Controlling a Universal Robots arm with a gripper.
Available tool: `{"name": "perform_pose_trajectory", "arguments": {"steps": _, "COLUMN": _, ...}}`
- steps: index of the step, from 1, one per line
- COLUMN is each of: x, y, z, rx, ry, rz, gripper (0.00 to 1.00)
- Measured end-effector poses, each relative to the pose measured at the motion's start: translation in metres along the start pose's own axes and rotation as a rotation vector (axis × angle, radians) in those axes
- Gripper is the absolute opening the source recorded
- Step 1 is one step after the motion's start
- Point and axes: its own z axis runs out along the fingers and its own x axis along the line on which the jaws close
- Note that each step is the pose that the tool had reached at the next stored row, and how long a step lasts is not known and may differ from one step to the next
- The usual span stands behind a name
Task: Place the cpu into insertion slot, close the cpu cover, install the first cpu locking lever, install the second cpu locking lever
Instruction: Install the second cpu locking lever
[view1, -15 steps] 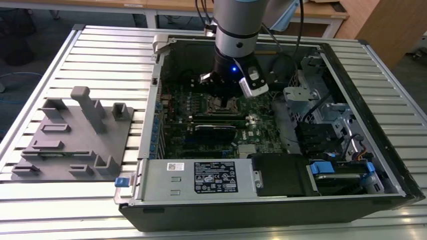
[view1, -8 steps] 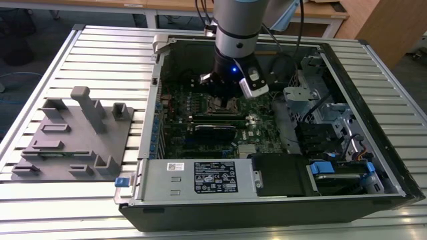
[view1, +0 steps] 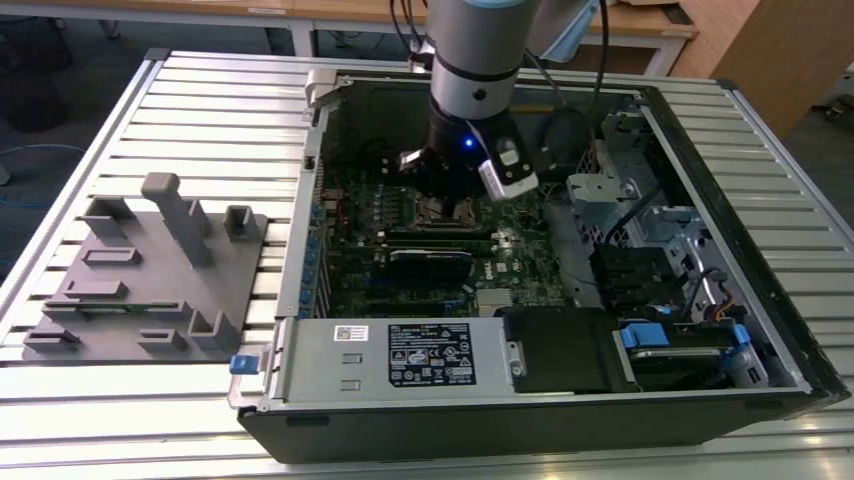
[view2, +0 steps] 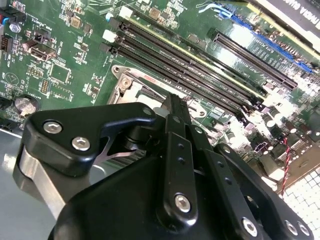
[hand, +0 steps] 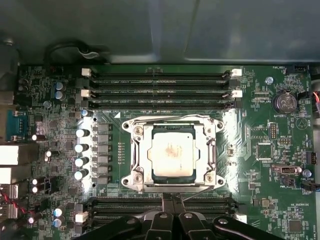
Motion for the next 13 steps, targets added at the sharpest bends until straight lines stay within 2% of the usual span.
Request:
{"name": "perform_pose_trajectory", "arguments": {"steps": 8, "x": 0.0045, "y": -0.0029, "z": 0.0004, "rx": -0.0007, "ry": 0.0, "rz": 0.0, "gripper": 0.1}}
{"name": "perform_pose_trajectory", "arguments": {"steps": 13, "x": 0.0072, "y": -0.0043, "z": 0.003, "rx": -0.0018, "ry": 0.0001, "rz": 0.0, "gripper": 0.1}}
